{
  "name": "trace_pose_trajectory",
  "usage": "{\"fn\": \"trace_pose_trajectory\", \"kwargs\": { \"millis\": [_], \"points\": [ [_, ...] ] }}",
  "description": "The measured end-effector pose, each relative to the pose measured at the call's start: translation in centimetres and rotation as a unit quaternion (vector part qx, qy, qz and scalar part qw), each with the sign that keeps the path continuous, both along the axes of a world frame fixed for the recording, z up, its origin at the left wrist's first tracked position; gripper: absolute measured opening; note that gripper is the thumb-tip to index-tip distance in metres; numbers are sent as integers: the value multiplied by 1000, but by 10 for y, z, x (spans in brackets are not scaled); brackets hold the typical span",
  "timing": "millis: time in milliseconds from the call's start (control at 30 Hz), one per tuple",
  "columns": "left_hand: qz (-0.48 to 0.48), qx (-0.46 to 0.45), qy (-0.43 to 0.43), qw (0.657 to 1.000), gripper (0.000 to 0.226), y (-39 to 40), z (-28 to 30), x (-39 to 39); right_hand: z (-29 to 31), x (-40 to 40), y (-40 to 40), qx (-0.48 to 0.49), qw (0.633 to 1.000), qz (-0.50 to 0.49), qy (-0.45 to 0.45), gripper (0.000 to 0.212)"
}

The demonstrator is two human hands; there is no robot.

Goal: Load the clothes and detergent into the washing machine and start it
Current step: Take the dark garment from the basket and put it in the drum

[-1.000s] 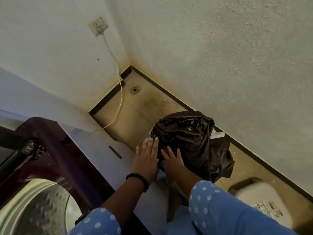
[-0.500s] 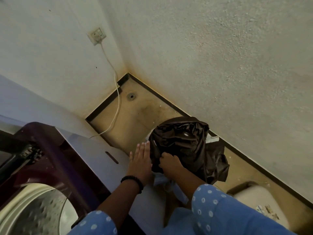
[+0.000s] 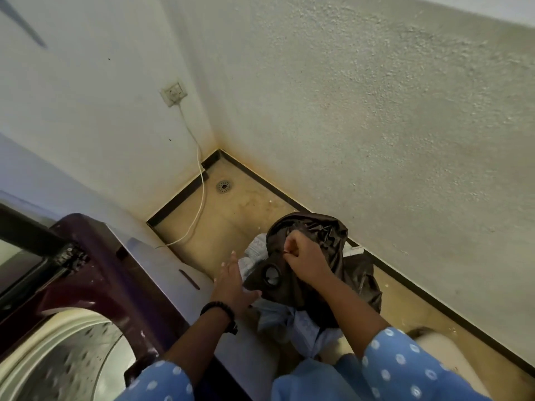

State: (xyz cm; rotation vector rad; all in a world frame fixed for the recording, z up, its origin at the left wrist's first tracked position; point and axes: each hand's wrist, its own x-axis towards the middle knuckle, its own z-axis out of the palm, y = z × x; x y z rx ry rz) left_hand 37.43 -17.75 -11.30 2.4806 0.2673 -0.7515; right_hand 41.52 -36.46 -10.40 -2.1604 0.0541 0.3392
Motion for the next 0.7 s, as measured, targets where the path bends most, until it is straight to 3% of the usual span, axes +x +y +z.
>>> {"fn": "trace_pose_trajectory", "kwargs": {
  "millis": [233,300,467,567,700],
  "points": [
    [-32,-34,3,999,136,-5,9,-12,37,-7,-3,140,990,-12,28,21],
    [-30,-55,-31,998,121,-10,16,-15,42,-8,-4,170,985,-24,34,24],
    [-12,-75,-122,990,46,-17,40,-8,48,-9,-12,180,983,-37,24,23],
    [0,-51,-145,988,28,-20,57,2,54,-14,-18,179,983,-10,29,19],
    [11,-22,-200,979,21,-31,83,16,59,-22,-24,95,984,147,32,80]
  ]
}}
